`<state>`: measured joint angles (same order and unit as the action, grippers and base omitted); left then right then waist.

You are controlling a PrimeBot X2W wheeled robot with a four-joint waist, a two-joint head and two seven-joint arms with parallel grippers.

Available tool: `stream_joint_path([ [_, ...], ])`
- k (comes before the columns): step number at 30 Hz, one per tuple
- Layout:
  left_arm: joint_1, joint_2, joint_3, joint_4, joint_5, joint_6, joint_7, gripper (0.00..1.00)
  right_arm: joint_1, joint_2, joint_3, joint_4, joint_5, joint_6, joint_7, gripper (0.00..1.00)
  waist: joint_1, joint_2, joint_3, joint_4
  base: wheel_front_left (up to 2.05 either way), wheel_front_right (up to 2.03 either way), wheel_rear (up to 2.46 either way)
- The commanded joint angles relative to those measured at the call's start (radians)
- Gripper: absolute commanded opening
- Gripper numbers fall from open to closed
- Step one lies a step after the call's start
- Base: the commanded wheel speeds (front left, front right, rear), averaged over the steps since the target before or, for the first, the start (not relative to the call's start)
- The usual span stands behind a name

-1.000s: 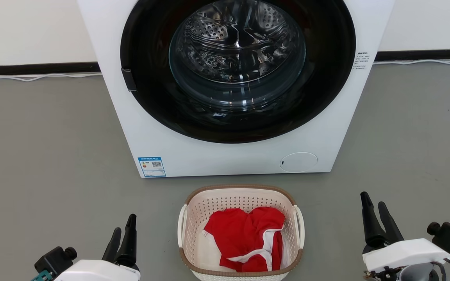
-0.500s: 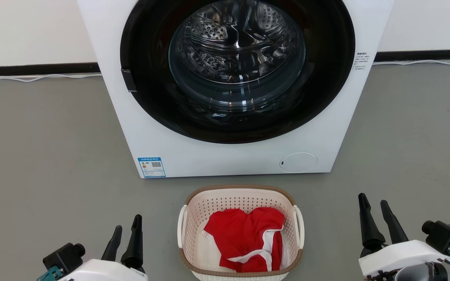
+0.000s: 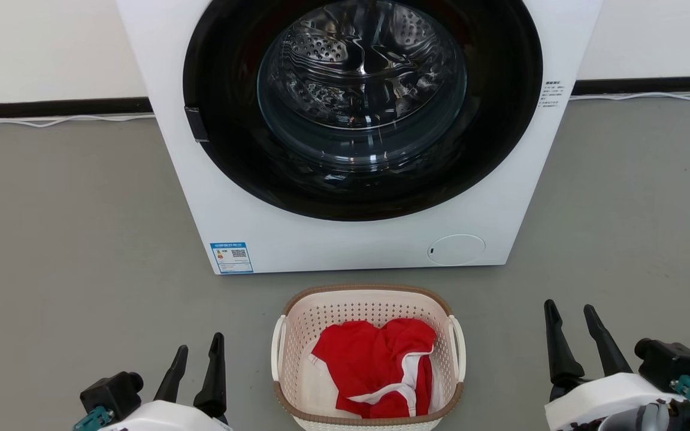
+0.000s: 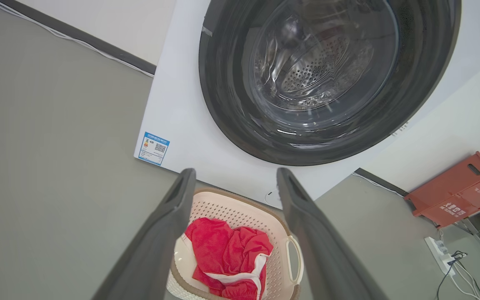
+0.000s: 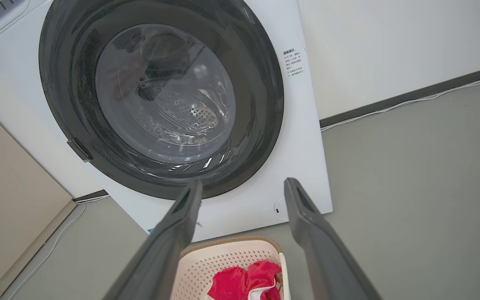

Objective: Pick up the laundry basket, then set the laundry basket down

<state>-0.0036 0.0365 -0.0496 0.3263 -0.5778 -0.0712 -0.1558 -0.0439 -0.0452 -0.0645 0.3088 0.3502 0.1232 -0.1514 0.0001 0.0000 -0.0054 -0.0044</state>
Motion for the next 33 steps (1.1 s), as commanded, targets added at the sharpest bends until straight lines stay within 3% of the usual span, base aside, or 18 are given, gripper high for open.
stream_joint_path([
  [1, -0.015, 0.009, 0.017, -0.021, 0.036, 0.007, -0.017, 1.0, -0.019, -0.005, 0.015, -0.018, -0.043, 0.006, -0.021, 1.0, -0.0001, 0.0, -0.001, 0.0, 0.0, 0.0, 0.0],
  [33, -0.018, 0.014, 0.0, 0.001, 0.381, 0.01, -0.106, 1.0, -0.021, -0.005, 0.005, 0.021, -0.408, 0.008, -0.11, 1.0, -0.0001, 0.0, 0.003, -0.012, 0.0, 0.0, 0.0],
])
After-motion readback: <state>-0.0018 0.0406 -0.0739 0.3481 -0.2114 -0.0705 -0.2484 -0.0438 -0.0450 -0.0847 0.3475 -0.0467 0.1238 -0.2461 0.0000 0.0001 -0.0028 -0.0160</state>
